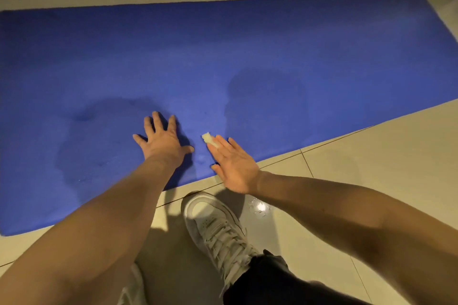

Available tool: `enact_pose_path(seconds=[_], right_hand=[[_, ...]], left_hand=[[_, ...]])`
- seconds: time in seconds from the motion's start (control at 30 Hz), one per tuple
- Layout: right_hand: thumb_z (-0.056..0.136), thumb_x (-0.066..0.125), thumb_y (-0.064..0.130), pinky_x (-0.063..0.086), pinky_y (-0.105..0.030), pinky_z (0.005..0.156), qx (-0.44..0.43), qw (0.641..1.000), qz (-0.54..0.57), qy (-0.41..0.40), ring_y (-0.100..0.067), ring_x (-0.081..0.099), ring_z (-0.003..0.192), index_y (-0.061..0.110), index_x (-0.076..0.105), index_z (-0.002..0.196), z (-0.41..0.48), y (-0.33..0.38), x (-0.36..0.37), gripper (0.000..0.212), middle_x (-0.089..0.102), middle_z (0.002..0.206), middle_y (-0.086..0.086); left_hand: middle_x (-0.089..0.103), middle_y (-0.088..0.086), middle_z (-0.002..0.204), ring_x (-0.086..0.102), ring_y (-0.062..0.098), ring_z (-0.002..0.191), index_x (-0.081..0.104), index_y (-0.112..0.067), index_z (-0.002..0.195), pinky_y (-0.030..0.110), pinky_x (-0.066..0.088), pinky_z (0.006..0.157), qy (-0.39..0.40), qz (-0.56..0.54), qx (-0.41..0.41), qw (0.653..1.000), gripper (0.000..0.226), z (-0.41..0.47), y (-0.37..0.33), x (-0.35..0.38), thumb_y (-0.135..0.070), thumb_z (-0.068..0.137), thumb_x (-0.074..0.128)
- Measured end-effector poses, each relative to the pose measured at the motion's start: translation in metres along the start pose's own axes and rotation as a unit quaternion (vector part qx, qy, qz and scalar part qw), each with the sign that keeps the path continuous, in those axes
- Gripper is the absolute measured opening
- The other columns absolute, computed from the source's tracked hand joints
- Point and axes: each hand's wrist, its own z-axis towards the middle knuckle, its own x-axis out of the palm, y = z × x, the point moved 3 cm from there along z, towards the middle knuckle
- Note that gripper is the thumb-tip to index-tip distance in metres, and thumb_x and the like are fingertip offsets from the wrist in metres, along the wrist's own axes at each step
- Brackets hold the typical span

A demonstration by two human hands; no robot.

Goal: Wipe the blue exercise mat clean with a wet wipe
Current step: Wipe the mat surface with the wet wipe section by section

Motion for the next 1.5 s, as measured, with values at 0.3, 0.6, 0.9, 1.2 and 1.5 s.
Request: enact_pose_path(seconds=[0.3, 0.6, 0.9, 1.2, 1.5], right_hand=[[0.107, 0.02, 0.045, -0.006, -0.039, 0.127, 0.217, 0.973, 0.068, -0.034, -0.028, -0.007, 0.157, 0.007, -0.001, 0.162, 0.022, -0.039, -0.018, 0.071, -0.007, 0.171, -0.004], [0.104, 0.026, 0.043, 0.006, -0.046, 0.127, 0.056, 0.998, 0.018, -0.022, -0.023, 0.001, 0.158, 0.011, 0.006, 0.163, 0.036, -0.037, -0.012, 0.07, 0.002, 0.171, 0.002], [0.105, 0.019, 0.045, -0.003, -0.044, 0.127, 0.189, 0.979, 0.059, -0.051, -0.035, 0.0, 0.157, -0.001, 0.002, 0.16, 0.059, -0.03, -0.027, 0.074, 0.0, 0.17, -0.012], [0.107, 0.036, 0.041, 0.002, -0.043, 0.128, 0.09, 0.995, 0.03, -0.033, -0.022, -0.002, 0.158, 0.015, -0.002, 0.163, 0.063, -0.055, -0.03, 0.073, -0.001, 0.171, 0.002], [0.108, 0.021, 0.042, -0.002, -0.044, 0.127, 0.194, 0.98, 0.026, -0.04, -0.033, -0.007, 0.157, 0.001, -0.009, 0.16, 0.079, -0.04, -0.033, 0.073, -0.009, 0.17, -0.011]], left_hand=[[-0.019, 0.011, 0.164, -0.017, 0.039, 0.15, -0.006, -0.028, 0.16, 0.07, 0.008, 0.115, 0.048, -0.006, -0.03, 0.998, 0.111, 0.006, -0.001, 0.002, -0.071, 0.083, 0.061], [-0.023, 0.011, 0.163, -0.019, 0.04, 0.15, -0.011, -0.027, 0.159, 0.071, 0.005, 0.115, 0.052, -0.014, -0.024, 0.998, 0.11, 0.006, 0.0, 0.003, -0.069, 0.085, 0.059], [-0.003, 0.013, 0.164, -0.002, 0.038, 0.151, 0.017, -0.02, 0.154, 0.065, 0.008, 0.118, 0.021, -0.012, -0.035, 0.999, 0.102, 0.017, -0.007, -0.013, -0.065, 0.08, 0.069], [-0.016, 0.008, 0.165, -0.014, 0.036, 0.152, -0.003, -0.024, 0.16, 0.063, 0.004, 0.12, 0.025, -0.021, -0.042, 0.999, 0.11, 0.037, 0.005, -0.014, -0.066, 0.084, 0.064], [-0.013, 0.013, 0.164, -0.012, 0.039, 0.151, 0.002, -0.022, 0.159, 0.067, 0.009, 0.118, 0.054, -0.002, -0.066, 0.996, 0.112, 0.041, -0.004, -0.021, -0.064, 0.08, 0.071]])
